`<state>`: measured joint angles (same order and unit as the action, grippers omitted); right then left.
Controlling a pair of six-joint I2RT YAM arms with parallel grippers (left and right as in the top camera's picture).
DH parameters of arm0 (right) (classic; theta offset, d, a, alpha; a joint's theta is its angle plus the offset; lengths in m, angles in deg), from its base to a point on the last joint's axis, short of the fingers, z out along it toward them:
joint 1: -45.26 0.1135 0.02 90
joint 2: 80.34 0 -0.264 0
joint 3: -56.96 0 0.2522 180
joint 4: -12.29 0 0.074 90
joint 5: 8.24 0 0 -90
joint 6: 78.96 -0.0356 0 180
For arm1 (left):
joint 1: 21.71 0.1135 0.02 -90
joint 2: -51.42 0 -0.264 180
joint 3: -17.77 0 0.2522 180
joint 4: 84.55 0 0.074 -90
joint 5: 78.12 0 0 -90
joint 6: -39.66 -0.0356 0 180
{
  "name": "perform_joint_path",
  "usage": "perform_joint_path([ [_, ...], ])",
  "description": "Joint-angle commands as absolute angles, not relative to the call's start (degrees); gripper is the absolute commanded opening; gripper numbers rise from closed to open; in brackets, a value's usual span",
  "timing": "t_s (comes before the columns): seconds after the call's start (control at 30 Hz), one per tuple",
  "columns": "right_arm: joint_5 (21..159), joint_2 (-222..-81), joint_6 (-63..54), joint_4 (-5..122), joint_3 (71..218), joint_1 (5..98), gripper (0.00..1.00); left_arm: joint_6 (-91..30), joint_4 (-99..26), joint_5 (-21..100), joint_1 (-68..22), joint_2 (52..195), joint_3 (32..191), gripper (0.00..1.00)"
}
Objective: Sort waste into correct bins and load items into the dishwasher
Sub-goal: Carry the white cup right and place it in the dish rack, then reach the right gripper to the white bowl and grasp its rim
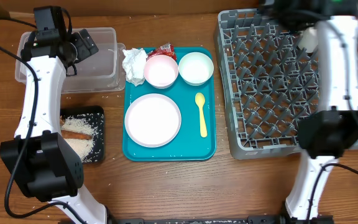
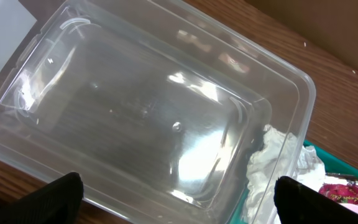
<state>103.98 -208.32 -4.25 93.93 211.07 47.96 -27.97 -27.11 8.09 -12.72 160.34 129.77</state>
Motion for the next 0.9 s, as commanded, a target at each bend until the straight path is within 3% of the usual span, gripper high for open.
perform_joint_path([
  [0.0,101.82,-209.18,-0.73,93.60,211.92,57.06,0.97,-27.60,-27.37,8.11,-12.74,160.17,130.49,1.00],
  [0.23,87.13,-215.14,-2.89,90.45,211.57,71.81,0.96,-27.60,-27.37,8.11,-12.74,160.17,130.49,1.00],
  [0.33,75.02,-217.92,-7.55,90.26,211.57,75.50,0.90,-27.60,-27.37,8.11,-12.74,160.17,130.49,1.00],
  [0.57,71.06,-222.84,-15.18,87.92,211.57,75.04,0.78,-27.60,-27.37,8.13,-12.74,160.17,130.49,1.00],
  [0.87,75.85,-227.41,-22.96,83.44,211.57,71.26,0.60,-27.60,-27.37,8.11,-12.74,160.17,130.49,1.00],
])
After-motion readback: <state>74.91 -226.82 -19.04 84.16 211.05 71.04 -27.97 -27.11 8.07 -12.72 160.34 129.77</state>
